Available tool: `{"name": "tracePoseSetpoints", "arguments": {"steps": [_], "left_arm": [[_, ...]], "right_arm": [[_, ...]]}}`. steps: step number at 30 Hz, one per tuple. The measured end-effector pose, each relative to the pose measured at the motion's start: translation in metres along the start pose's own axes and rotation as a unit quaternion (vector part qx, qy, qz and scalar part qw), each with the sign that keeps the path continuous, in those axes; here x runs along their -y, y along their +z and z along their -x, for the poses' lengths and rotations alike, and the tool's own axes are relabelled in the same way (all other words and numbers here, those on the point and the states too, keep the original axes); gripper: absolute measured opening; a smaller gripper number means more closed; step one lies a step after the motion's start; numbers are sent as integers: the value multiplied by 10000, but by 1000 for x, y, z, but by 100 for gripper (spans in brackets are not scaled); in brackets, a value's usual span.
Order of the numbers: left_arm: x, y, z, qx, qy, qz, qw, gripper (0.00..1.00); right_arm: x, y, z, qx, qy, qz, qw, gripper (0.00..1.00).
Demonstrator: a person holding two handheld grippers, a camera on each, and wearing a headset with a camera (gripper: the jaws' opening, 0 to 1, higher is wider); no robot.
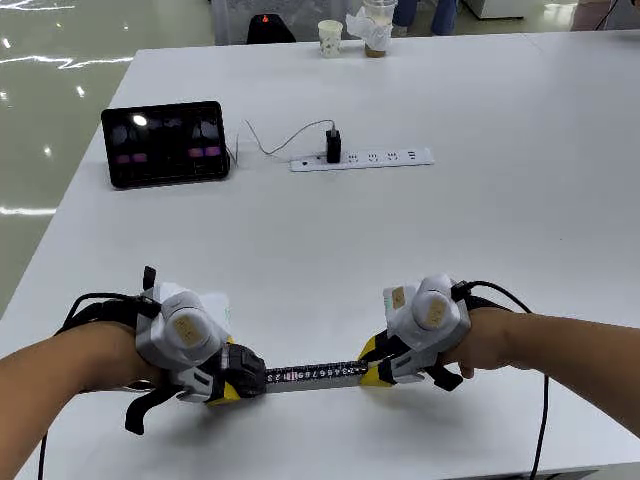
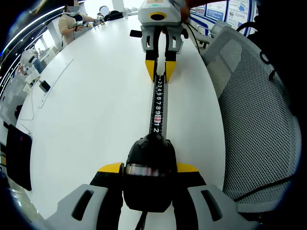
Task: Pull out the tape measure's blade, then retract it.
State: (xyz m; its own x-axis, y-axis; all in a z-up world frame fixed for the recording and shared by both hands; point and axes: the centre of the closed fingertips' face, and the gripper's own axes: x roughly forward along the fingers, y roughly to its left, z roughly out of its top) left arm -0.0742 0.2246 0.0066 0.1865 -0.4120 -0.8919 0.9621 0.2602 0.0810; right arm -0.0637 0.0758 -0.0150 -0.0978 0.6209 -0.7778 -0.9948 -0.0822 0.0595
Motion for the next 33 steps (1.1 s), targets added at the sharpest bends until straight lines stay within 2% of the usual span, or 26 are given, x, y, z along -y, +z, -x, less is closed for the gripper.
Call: {"name": "tracePoseSetpoints", "arguments": {"steps": [33], "left_arm": [[-1,-1,0,17,-7,1,10000,34]], "right_arm": [[3,-10,8,-47,-39,-36,10000,10]]}}
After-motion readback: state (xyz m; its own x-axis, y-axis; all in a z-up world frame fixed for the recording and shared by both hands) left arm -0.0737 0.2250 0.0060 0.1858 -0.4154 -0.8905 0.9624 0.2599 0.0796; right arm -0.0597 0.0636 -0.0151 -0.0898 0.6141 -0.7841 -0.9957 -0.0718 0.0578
